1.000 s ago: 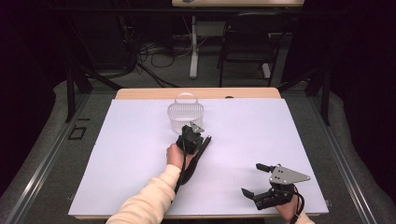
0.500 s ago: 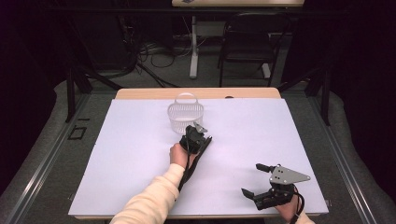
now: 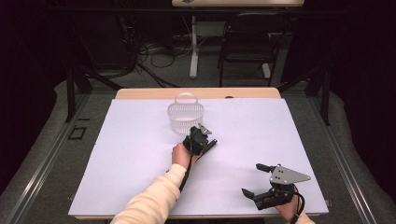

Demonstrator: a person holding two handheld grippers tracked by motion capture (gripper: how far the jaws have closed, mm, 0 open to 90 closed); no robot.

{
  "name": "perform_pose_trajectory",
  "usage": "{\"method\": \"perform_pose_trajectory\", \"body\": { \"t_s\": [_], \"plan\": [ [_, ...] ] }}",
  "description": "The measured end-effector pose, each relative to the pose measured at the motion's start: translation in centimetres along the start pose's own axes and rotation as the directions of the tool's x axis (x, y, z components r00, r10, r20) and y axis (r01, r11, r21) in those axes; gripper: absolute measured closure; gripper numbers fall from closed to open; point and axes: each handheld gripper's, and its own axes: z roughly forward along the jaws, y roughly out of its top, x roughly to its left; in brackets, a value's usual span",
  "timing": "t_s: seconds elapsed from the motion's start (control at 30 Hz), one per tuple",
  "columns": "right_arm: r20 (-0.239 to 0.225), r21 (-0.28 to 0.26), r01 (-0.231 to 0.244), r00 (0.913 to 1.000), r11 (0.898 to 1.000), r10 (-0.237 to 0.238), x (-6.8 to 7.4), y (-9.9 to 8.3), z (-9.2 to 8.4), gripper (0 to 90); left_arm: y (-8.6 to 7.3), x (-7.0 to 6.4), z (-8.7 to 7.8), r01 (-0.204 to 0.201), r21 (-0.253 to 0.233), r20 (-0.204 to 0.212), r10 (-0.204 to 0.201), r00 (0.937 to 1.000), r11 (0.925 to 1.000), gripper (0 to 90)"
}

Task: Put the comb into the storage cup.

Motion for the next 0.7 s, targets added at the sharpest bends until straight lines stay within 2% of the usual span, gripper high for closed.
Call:
{"method": "perform_pose_trajectory", "body": {
  "t_s": [0.13,0.2,0.7],
  "plan": [
    [0.001,0.0,-0.001,1.0,1.0,0.001,0.0,0.0,0.0,0.2,0.1,-0.3,-0.1,-0.024,0.005,0.022,0.024,0.9995,0.9997,90.0],
    [0.0,0.002,-0.004,1.0,1.0,0.004,0.0,0.0,0.0,0.2,0.0,-0.6,-0.1,-0.055,0.02,0.038,0.055,0.9978,0.9983,90.0],
    [0.003,0.003,-0.002,1.0,1.0,0.002,0.0,0.0,-0.1,0.2,-0.7,-1.3,-0.3,-0.101,0.042,0.097,0.097,0.9905,0.994,90.0]
  ]
}}
